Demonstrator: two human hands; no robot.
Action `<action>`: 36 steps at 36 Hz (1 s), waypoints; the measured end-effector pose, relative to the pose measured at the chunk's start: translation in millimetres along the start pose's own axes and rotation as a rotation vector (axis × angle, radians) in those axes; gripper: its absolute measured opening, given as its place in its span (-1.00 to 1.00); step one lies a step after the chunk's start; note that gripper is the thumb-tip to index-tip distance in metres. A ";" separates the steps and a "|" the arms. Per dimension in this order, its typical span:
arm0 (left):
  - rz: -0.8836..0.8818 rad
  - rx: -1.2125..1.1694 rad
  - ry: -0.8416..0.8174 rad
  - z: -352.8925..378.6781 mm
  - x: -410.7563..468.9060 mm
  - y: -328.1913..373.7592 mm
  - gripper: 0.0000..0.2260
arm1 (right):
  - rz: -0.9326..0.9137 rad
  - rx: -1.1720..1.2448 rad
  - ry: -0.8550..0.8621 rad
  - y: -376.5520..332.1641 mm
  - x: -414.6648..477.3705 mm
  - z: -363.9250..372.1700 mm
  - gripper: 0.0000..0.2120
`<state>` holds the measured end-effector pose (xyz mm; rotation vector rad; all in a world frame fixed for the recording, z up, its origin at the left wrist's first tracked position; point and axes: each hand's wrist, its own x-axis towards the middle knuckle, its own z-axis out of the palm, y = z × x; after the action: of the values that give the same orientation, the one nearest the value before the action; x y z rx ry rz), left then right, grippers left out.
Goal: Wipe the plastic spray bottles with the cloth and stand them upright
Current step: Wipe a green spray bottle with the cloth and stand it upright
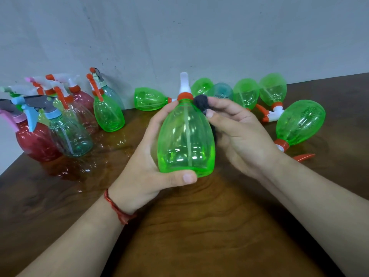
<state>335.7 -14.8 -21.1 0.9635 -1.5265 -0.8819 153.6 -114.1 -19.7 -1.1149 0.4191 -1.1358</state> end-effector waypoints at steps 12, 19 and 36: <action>0.046 0.256 -0.084 -11.5 1.8 -5.8 0.07 | -0.233 -0.243 -0.048 -7.7 -1.9 -1.3 -0.75; 0.029 0.398 -0.098 -6.5 0.4 -11.7 0.06 | -0.419 -0.589 -0.082 -5.2 -0.6 -4.8 -0.80; -0.025 0.184 -0.157 -10.8 -0.1 -5.0 0.10 | 0.063 -0.045 -0.034 0.4 -0.9 -1.0 -0.82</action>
<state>346.9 -17.1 -24.1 1.0672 -1.7574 -0.8619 152.7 -113.8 -20.8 -1.1504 0.4521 -1.0551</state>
